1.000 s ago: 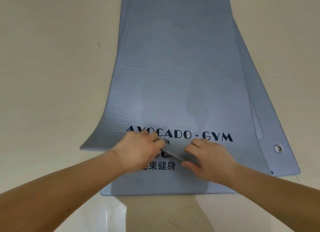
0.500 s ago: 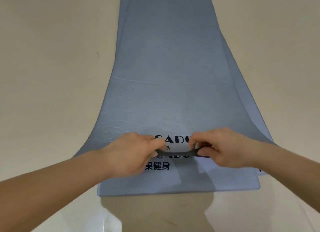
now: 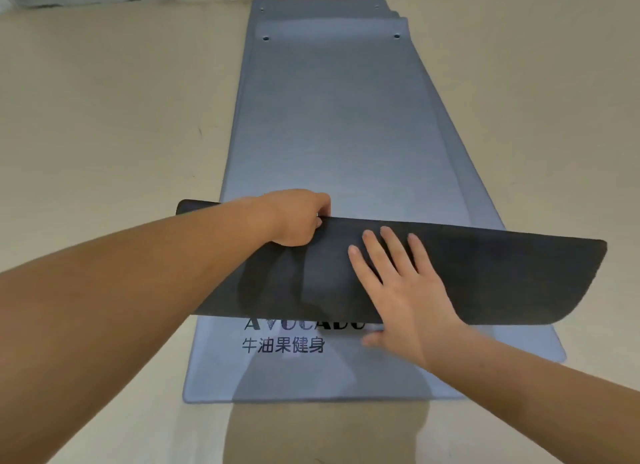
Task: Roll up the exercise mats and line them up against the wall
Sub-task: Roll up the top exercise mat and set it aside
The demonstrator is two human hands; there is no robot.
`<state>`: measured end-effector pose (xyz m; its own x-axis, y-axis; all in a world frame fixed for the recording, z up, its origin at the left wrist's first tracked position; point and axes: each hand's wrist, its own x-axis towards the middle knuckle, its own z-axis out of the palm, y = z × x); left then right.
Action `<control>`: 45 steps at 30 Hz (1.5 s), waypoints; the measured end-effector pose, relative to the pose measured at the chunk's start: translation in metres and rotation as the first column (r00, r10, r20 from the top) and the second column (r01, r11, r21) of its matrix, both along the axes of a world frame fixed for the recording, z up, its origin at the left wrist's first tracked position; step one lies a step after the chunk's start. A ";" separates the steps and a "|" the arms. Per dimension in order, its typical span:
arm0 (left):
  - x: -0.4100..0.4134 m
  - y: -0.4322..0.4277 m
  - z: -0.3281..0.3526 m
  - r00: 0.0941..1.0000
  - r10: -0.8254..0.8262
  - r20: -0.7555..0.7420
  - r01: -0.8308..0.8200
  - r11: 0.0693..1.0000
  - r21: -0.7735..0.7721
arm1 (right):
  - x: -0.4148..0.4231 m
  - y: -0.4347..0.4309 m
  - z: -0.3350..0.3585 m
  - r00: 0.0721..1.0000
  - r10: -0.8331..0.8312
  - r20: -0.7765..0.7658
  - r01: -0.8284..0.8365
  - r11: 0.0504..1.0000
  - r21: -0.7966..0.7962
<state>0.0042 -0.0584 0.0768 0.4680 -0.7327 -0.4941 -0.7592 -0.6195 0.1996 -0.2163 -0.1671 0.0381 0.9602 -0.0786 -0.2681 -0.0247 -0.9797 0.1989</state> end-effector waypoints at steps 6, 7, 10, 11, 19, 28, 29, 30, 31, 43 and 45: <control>-0.059 0.041 -0.021 0.886 -0.270 0.376 0.323 0.943 -0.083 | 0.025 -0.030 -0.022 0.998 0.028 -0.049 -0.021 0.990 0.141; -0.064 0.047 -0.030 0.898 -0.294 0.329 0.306 0.952 0.016 | 0.032 -0.035 -0.023 0.997 0.050 -0.060 -0.040 0.986 0.165; -0.065 0.057 -0.060 0.923 -0.233 0.305 0.175 0.963 0.207 | 0.042 -0.041 -0.017 0.997 -0.029 -0.067 0.036 0.994 0.102; -0.062 0.056 -0.065 0.930 -0.191 0.314 0.134 0.972 0.195 | 0.042 -0.039 -0.016 0.994 -0.091 -0.053 0.093 0.995 0.031; -0.030 0.046 -0.069 0.960 -0.179 0.215 0.145 0.976 0.165 | 0.026 -0.035 -0.042 0.983 -0.140 -0.115 0.143 0.990 0.011; -0.035 0.062 -0.087 0.985 -0.139 0.107 0.119 0.978 0.171 | 0.049 -0.049 -0.043 0.947 -0.159 -0.277 0.203 0.970 0.134; -0.032 0.061 -0.085 0.987 -0.149 0.059 0.138 0.977 0.160 | 0.050 -0.053 -0.041 0.935 -0.166 -0.314 0.229 0.957 0.176; -0.031 0.060 -0.082 0.988 -0.156 0.019 0.152 0.978 0.145 | 0.050 -0.057 -0.038 0.924 -0.169 -0.342 0.254 0.942 0.221; -0.031 0.060 -0.079 0.987 -0.160 -0.015 0.161 0.979 0.128 | 0.049 -0.060 -0.035 0.917 -0.162 -0.363 0.268 0.927 0.261; -0.034 0.058 -0.063 0.838 0.029 -0.545 0.132 0.958 0.253 | 0.026 -0.065 -0.011 0.772 -0.100 -0.627 0.473 0.750 0.463; -0.023 0.058 -0.067 0.821 0.067 -0.568 0.082 0.969 0.234 | 0.026 -0.064 -0.007 0.885 -0.130 -0.446 0.340 0.836 0.432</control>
